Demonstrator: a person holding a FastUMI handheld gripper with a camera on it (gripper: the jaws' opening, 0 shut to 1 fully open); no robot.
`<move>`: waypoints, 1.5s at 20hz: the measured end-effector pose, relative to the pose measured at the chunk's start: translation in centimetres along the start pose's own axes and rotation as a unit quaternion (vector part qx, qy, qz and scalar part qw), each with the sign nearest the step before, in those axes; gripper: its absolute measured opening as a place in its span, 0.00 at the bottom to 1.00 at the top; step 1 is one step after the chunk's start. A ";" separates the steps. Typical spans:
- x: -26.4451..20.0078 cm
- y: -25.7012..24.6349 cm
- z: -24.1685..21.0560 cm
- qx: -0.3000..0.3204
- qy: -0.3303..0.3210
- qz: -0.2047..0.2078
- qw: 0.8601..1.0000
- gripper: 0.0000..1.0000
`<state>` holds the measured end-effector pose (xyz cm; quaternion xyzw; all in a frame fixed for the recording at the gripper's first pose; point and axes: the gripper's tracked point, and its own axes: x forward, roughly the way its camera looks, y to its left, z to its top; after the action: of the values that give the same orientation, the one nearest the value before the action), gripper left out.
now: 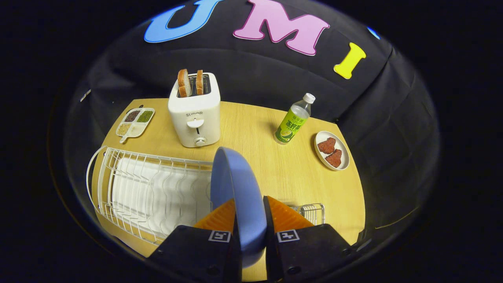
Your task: Take the plate from the dish rack, then take the spoon from the basket and place it into the plate.
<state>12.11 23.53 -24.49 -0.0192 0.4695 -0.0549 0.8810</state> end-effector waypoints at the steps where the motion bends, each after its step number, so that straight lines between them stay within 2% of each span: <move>1: -0.4 -0.1 0.8 -0.014 -0.010 -0.013 1.000 0.28; 4: -1.8 0.1 2.7 -0.038 -0.048 -0.028 0.998 0.28; 6: -2.8 -0.5 3.2 -0.031 -0.064 -0.020 0.997 0.27; 8: -4.3 -1.6 4.2 -0.011 -0.094 0.003 0.995 0.28; 9: -5.3 -2.0 4.4 0.002 -0.105 0.027 0.994 0.27; 11: -7.8 -3.1 3.9 0.031 -0.114 0.068 0.991 0.28; 14: -10.7 -6.0 2.5 0.061 -0.118 0.104 0.986 0.27; 17: -13.0 -8.9 -0.7 0.078 -0.106 0.133 0.982 0.27; 22: -14.5 -11.9 -9.6 0.105 -0.049 0.179 0.977 0.27; 26: -13.0 -12.5 -16.1 0.160 0.003 0.225 0.961 0.27; 30: -10.6 -11.5 -21.0 0.209 0.038 0.280 0.936 0.27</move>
<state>-12.03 13.65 -26.51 0.2992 0.4672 0.0965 0.8264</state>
